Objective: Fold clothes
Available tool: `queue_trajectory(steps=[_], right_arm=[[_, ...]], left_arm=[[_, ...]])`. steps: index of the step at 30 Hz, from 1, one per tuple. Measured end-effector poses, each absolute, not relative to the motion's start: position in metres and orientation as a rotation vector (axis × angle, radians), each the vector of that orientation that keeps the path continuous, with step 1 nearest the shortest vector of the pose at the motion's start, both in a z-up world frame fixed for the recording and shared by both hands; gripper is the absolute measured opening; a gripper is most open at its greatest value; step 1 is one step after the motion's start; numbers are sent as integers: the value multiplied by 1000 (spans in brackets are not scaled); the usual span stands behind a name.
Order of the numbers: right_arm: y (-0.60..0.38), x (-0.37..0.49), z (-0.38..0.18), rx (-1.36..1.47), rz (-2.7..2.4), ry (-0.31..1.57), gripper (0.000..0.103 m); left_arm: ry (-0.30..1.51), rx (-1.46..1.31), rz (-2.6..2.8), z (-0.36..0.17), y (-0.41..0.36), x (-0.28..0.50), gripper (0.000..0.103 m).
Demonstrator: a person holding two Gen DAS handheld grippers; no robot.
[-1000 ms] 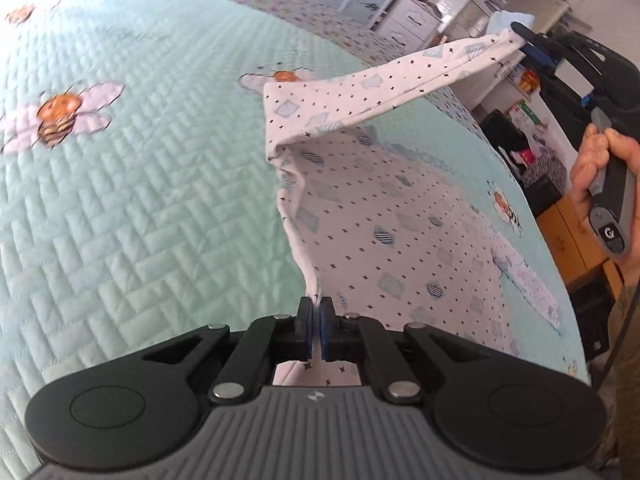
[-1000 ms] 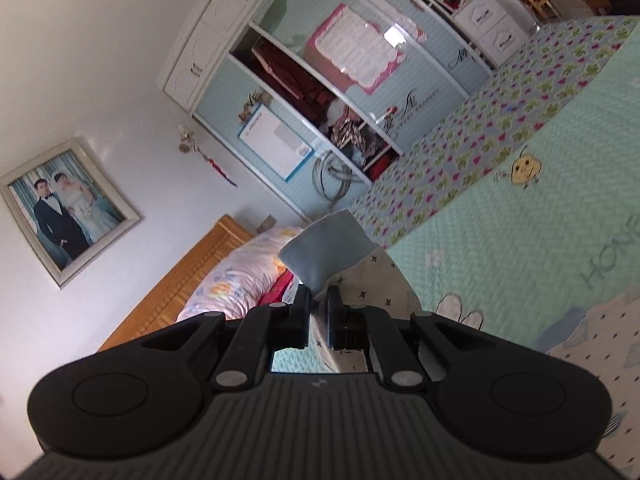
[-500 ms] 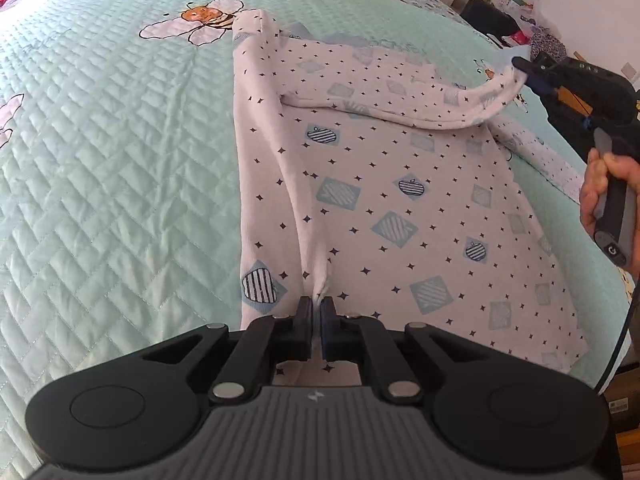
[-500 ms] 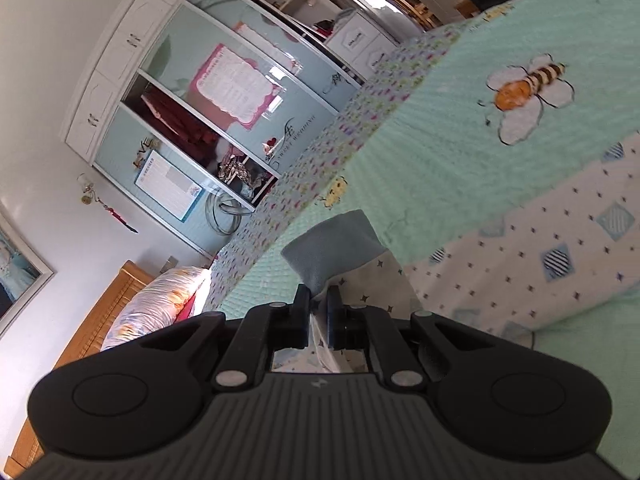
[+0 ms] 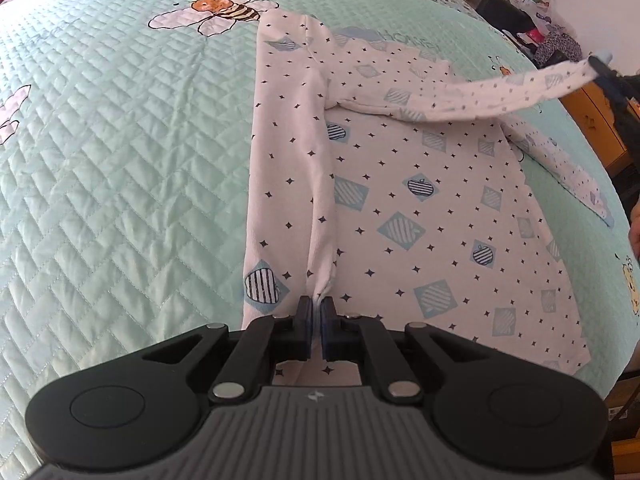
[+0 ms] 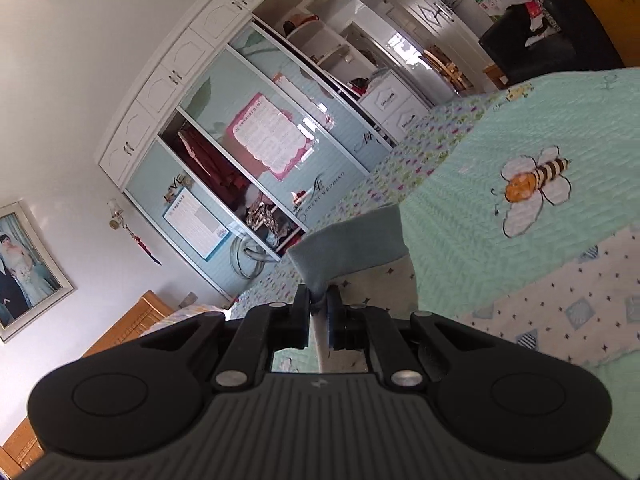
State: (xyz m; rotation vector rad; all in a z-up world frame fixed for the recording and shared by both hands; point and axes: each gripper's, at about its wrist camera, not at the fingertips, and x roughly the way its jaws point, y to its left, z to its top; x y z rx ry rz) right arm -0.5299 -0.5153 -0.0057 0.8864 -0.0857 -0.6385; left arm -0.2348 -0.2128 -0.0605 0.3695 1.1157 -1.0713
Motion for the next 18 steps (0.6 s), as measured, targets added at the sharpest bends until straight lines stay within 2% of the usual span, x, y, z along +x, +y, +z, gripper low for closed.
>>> queue_trajectory(steps=[6,7,9,10,11,12,14,16,18], right_arm=[[-513,-531,-46,922,-706,18,8],[-511,-533,-50,916,-730,24,12],[-508,-540,-59,914,-793,59,18],[-508,-545,-63,923,-824,82,33],[-508,-551,-66,942,-851,101,42],[-506,-558,-70,979,-863,109,56],[-498,-573,-76,1044,-857,101,58],[-485,-586,-77,1088,-861,89,59],[-464,-595,-74,1095,-857,94,59]], left_arm=[[1155,313,-1070,-62,-210,-228,3],[1169,280,-1073,-62,-207,-225,5],[1196,207,-1080,-61,-200,-221,19],[1205,159,-1077,-58,-194,-219,25],[1212,107,-1072,-55,-187,-217,35],[1201,90,-1061,-53,-179,-218,39],[1167,81,-1035,-49,-161,-220,41],[1133,73,-1009,-45,-144,-223,48],[1098,65,-983,-41,-127,-225,59]])
